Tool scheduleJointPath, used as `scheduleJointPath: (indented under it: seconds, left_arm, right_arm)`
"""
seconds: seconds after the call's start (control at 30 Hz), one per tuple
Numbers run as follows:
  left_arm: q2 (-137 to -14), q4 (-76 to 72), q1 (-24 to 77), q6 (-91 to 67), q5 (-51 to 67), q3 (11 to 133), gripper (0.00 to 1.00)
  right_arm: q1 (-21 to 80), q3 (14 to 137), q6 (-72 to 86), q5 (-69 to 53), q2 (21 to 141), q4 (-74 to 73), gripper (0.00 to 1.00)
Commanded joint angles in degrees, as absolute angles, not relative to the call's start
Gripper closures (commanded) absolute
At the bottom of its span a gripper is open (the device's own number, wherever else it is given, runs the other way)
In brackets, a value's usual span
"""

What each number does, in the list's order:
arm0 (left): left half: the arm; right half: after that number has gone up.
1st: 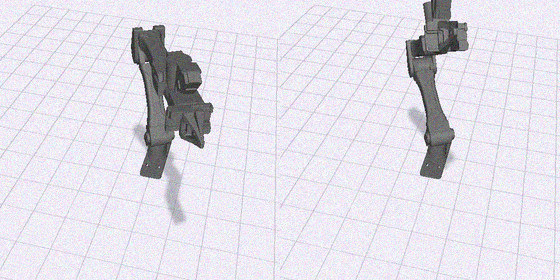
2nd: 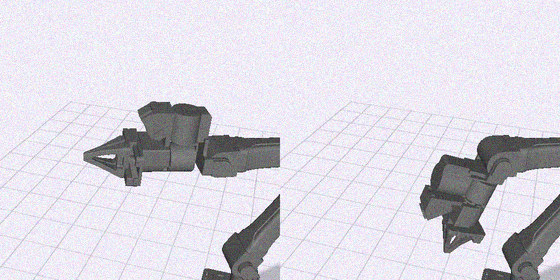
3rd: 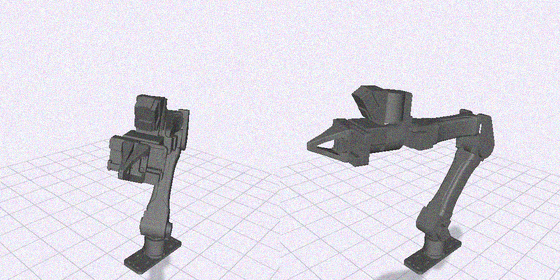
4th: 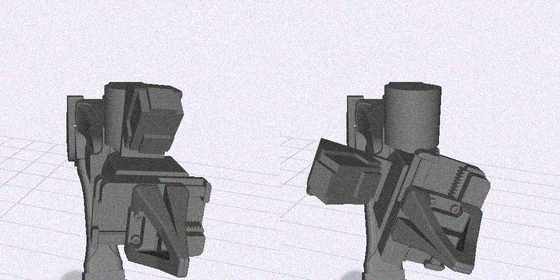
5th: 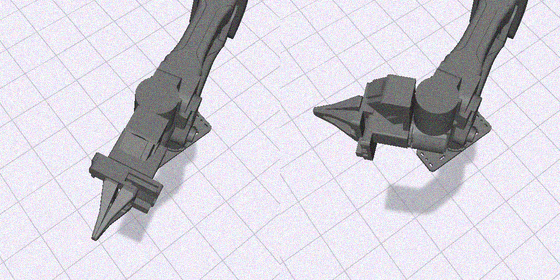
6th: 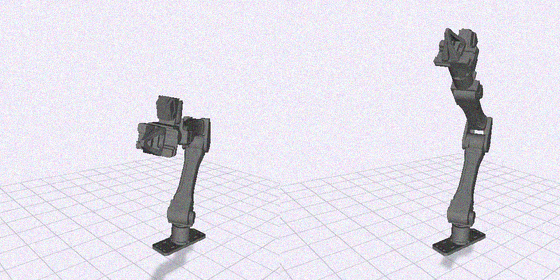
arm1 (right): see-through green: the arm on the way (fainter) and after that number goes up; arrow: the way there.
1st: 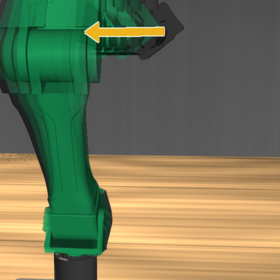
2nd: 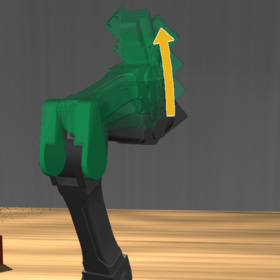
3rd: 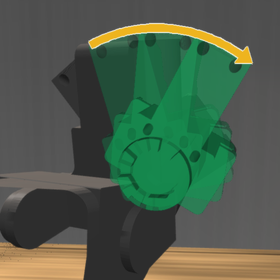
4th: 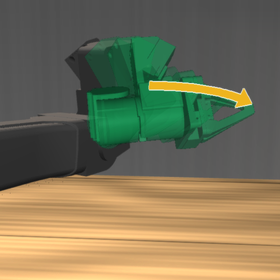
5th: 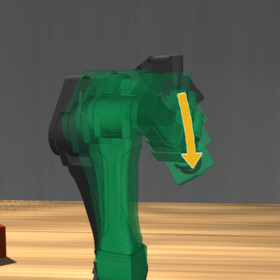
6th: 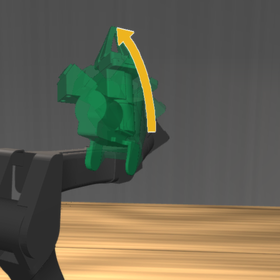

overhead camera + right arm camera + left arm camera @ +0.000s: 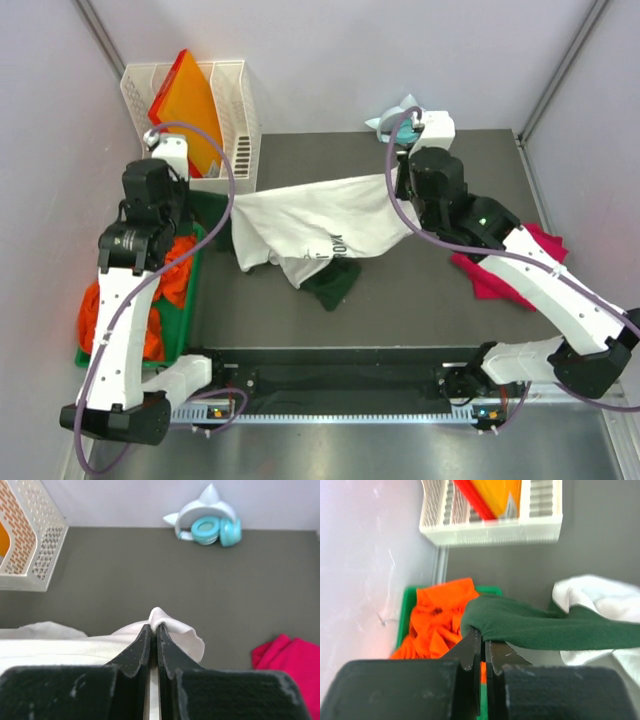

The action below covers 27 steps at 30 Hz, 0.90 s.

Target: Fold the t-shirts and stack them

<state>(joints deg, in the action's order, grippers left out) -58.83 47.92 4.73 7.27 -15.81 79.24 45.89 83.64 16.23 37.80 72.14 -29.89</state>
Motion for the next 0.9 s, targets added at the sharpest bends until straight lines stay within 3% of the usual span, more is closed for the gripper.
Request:
scheduleJointPath:
  seconds: [0.0,0.4,0.63,0.87]
  left_arm:
    - [-62.0,42.3,4.4,7.6,-16.6,90.0,1.00]
    - [-73.9,43.3,4.4,8.5,-13.4,123.9,1.00]
    - [-70.1,40.5,4.4,8.5,-9.2,126.7,1.00]
    - [-66.1,40.8,4.4,8.2,-9.5,132.0,1.00]
  right_arm:
    - [44.5,94.7,9.2,46.0,68.6,-31.3,1.00]
    - [44.6,117.7,-4.3,51.8,69.5,-32.6,1.00]
    - [44.8,117.5,-4.3,49.8,63.8,-33.7,1.00]
    - [44.9,124.9,-8.3,51.1,62.4,-35.3,1.00]
